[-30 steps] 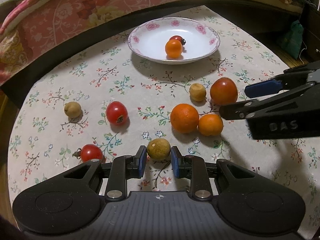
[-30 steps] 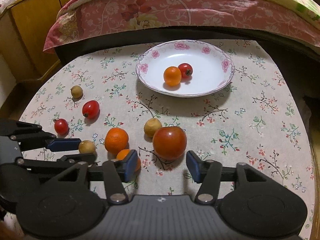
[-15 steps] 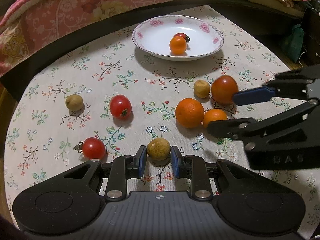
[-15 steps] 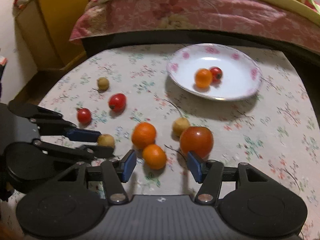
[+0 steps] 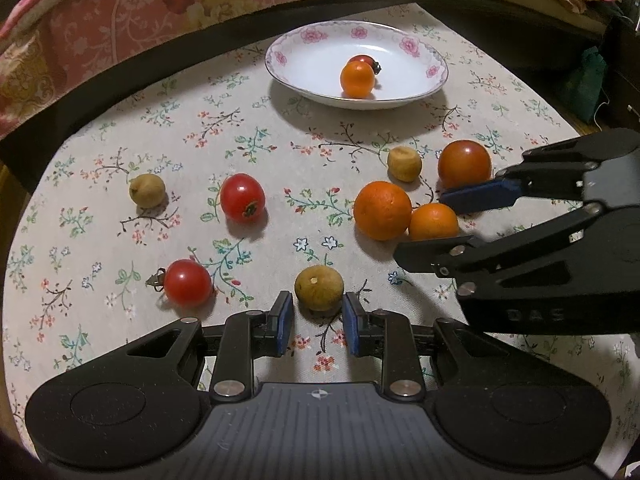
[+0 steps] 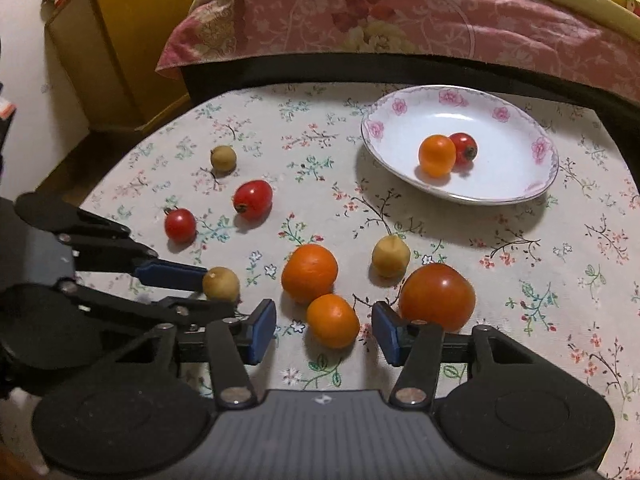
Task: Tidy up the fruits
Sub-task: 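Grasp the small orange tangerine with the right gripper, then carry both fruits to the white plate and open both grippers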
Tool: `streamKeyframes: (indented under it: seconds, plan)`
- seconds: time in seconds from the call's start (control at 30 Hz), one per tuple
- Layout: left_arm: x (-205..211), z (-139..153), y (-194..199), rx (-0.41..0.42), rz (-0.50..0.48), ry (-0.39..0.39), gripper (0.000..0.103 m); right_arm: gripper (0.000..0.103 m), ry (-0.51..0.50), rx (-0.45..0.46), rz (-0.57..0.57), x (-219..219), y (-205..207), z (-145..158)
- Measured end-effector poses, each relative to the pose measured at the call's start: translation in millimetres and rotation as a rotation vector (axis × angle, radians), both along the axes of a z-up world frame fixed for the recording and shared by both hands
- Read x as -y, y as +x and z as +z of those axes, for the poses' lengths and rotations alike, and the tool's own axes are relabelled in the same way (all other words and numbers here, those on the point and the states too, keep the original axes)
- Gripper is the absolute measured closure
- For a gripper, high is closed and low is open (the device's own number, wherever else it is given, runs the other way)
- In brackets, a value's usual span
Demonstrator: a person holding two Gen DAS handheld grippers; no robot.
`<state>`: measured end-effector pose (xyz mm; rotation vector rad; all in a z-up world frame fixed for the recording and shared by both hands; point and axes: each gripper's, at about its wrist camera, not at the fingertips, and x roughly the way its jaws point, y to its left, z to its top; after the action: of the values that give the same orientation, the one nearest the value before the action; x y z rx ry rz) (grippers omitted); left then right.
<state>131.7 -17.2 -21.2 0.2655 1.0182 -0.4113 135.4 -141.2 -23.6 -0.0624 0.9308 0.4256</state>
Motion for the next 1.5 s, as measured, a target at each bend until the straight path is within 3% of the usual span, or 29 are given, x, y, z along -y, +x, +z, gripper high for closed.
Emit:
streamKeyframes:
  seconds: [0.3,1.5]
  plan:
    - [-0.5,-0.3,1.7,0.010,0.010,-0.017,0.069,0.078,-0.016,0.003,-0.007,-2.2,1.1,-4.8]
    - [13.7,21.1,6.3,0.073,-0.004,-0.084,0.071,0.079,0.134,-0.028,-0.092,23.3,-5.0,23.2]
